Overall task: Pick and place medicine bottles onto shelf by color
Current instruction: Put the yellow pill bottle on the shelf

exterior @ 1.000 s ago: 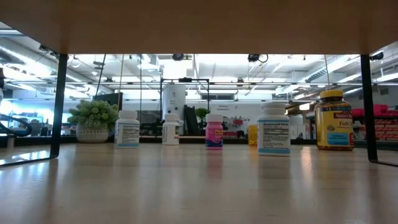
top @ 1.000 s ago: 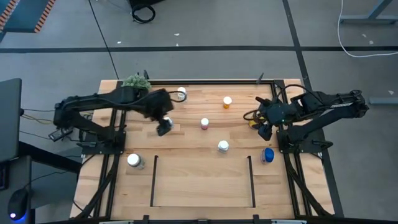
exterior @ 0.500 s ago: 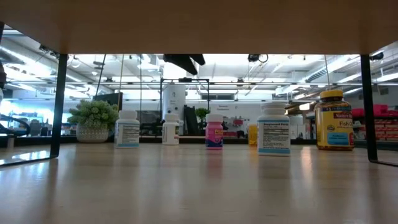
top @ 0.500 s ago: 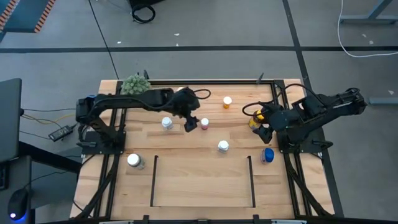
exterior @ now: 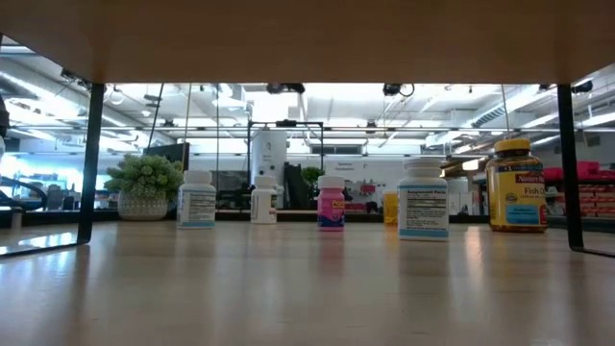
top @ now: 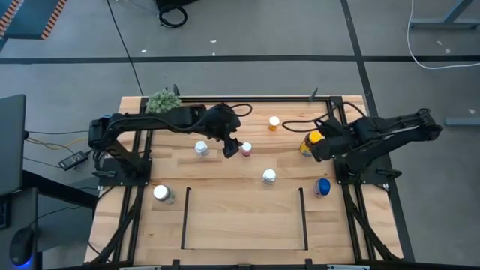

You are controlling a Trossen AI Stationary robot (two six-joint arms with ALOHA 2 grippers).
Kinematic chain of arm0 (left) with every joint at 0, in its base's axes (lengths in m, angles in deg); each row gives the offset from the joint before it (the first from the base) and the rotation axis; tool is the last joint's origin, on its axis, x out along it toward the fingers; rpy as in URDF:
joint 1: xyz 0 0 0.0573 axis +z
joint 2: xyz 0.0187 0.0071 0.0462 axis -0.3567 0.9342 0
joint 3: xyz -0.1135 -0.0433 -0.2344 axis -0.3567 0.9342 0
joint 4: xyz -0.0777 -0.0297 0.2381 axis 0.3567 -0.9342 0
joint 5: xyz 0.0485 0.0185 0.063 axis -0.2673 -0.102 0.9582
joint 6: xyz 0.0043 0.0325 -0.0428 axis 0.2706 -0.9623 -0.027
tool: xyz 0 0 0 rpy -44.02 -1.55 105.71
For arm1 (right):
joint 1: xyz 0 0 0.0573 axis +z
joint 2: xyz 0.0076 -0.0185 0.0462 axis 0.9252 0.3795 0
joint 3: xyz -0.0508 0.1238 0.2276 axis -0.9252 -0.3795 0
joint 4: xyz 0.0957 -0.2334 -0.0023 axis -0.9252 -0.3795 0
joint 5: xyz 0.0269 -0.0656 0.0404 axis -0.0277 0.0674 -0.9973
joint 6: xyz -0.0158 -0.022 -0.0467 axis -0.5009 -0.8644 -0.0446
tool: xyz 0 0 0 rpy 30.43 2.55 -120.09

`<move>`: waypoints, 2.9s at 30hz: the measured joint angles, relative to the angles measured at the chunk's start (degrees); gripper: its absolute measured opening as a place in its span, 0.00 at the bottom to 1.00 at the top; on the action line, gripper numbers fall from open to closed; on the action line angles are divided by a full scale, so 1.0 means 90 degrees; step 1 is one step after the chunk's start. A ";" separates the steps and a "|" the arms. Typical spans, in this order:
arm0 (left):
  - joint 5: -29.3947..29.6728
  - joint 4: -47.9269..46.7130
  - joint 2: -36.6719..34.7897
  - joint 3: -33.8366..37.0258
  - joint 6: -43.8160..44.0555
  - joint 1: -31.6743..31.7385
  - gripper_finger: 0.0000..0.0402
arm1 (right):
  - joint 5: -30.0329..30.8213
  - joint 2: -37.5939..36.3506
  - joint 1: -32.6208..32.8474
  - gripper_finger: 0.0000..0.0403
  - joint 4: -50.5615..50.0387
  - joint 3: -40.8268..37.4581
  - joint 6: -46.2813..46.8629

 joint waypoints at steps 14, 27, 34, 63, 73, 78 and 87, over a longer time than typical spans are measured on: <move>0.0033 -0.1572 -0.0034 -0.2359 0.0056 -0.0499 0.75 | -0.0637 0.0052 -0.1942 0.77 0.1161 -0.0993 0.0047; 0.0146 -0.2485 -0.0036 -0.3141 0.0156 -0.0633 0.75 | -0.1248 0.0060 -0.3233 0.77 0.1792 -0.1322 -0.0934; 0.0149 -0.2641 -0.0036 -0.3141 0.0232 -0.0800 0.75 | -0.1433 0.0395 -0.3710 0.77 0.1952 -0.1322 -0.1574; 0.0146 -0.3161 -0.0036 -0.3141 0.0556 -0.0819 0.66 | -0.2206 0.1034 -0.4236 0.58 0.2195 -0.1233 -0.2721; 0.0146 -0.3164 -0.0036 -0.3141 0.0544 -0.0821 0.61 | -0.2715 0.1048 -0.3980 0.57 0.1357 -0.0055 -0.2971; 0.0146 -0.3163 -0.0036 -0.3141 0.0505 -0.0819 0.59 | -0.2934 0.1046 -0.3378 0.57 0.0857 0.0953 -0.2821; 0.0364 -0.3143 -0.0034 -0.3141 0.0026 -0.0814 0.58 | -0.2719 0.1851 -0.1420 0.57 0.0583 0.2636 -0.2359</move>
